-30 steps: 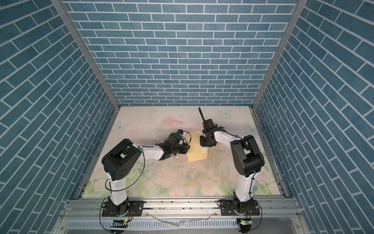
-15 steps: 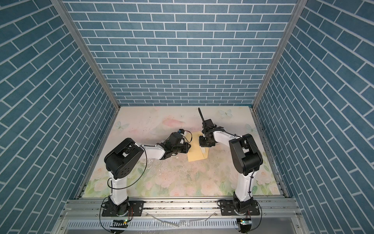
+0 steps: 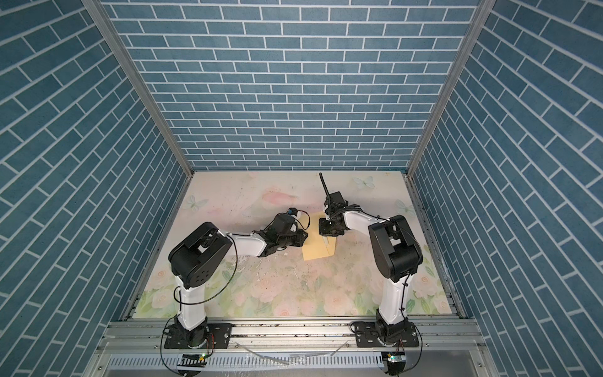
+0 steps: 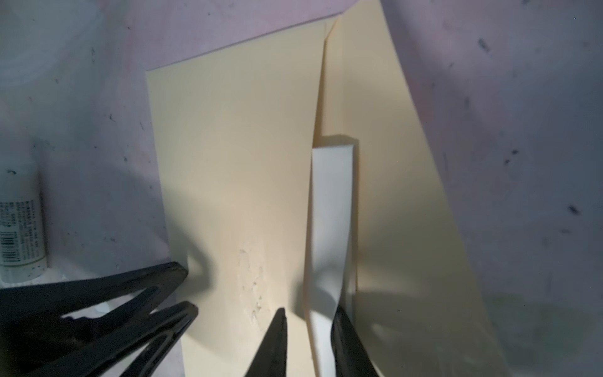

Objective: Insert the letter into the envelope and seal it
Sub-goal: 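Slide the letter deeper with the right gripper while the left holds the envelope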

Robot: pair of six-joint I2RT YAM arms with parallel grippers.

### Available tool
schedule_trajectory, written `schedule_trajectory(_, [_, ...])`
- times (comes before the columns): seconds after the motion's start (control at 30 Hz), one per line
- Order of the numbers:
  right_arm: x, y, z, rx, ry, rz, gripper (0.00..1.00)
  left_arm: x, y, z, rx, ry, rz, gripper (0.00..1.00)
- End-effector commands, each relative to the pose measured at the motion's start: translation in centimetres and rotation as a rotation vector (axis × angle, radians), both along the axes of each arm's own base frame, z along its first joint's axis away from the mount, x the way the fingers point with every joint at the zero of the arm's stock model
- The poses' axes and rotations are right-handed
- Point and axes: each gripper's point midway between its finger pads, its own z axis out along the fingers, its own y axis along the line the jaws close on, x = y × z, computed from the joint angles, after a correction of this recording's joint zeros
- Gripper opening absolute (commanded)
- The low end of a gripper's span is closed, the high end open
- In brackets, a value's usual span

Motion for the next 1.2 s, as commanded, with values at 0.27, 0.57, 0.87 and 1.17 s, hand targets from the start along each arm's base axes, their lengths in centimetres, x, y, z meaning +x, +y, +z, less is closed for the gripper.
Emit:
schedule_trajectory(0.27, [0.4, -0.3, 1.1, -0.026, -0.007, -0.012, 0.33, -0.3, 0.1, -1.2, 0.021, 0.025, -0.008, 0.27])
schedule_trajectory(0.57, [1.2, -1.8, 4.6, -0.083, -0.12, -0.035, 0.37, -0.1, 0.3, 0.4, 0.014, -0.006, -0.004, 0.27])
schedule_trajectory(0.87, [2.1, -2.0, 2.6, -0.127, -0.081, -0.03, 0.24, -0.1, 0.3, 0.0, 0.018, 0.001, -0.004, 0.27])
schedule_trajectory(1.17, [2.1, -1.6, 0.7, -0.114, -0.032, -0.029, 0.22, 0.0, 0.3, -0.7, 0.022, 0.012, -0.004, 0.27])
